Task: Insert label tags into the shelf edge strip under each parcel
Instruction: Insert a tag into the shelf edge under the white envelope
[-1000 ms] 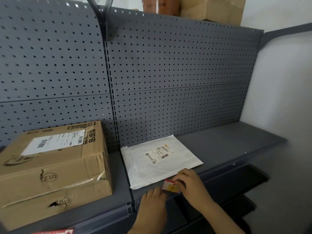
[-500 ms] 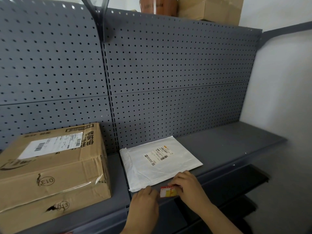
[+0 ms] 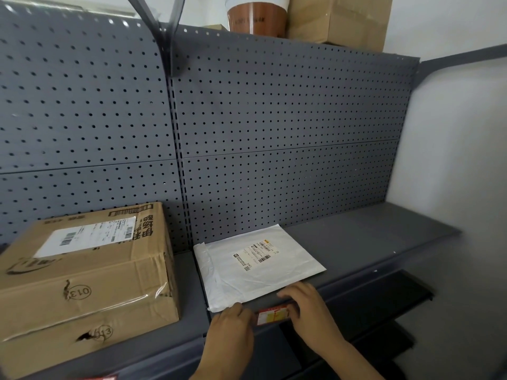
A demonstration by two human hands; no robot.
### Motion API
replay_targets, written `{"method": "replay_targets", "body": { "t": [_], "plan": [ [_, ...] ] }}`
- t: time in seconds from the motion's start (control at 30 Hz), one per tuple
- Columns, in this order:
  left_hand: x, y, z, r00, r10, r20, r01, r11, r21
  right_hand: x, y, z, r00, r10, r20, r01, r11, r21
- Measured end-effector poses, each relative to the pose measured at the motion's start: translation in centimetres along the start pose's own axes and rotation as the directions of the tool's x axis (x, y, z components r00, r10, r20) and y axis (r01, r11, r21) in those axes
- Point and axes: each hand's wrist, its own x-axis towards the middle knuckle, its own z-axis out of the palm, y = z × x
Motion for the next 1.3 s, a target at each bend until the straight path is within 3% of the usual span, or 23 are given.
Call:
{"method": "replay_targets", "body": {
  "t": [0.3,0.43,0.63,1.0,1.3],
  "plan": [
    [-0.8,0.9,-0.4,0.999,0.009,-0.030,-0.010,0.999,-0.032,-1.7,-0.6,-0.8,0.979,0.129,-0.158,-0.135,0.990,-0.028],
    [0.1,1.5,-0.4,0.998,-0.016,-0.055,0.013,0.998,-0.066,-2.1,-0.9,-0.7,0.988,0.117,-0.100,-0.125,0.989,-0.074],
    [1.8,2.5,0.6,0.999,-0.033,-0.043,0.037,0.994,0.100,-0.9,-1.0,-0.2,0.998,0.053,-0.033,-0.057,0.985,-0.162],
    [2.8,2.0,1.8,0.999,-0.033,-0.020,0.036,0.987,0.156,0.7,-0.7,0.0,0.991,-0.084,0.101,0.113,0.934,-0.339],
    [2.4,1.9,2.6,0.999,0.019,0.047,-0.028,0.980,0.197,0.1,-0.8,0.0,0.992,-0.084,0.098,0.111,0.941,-0.319]
  ]
}}
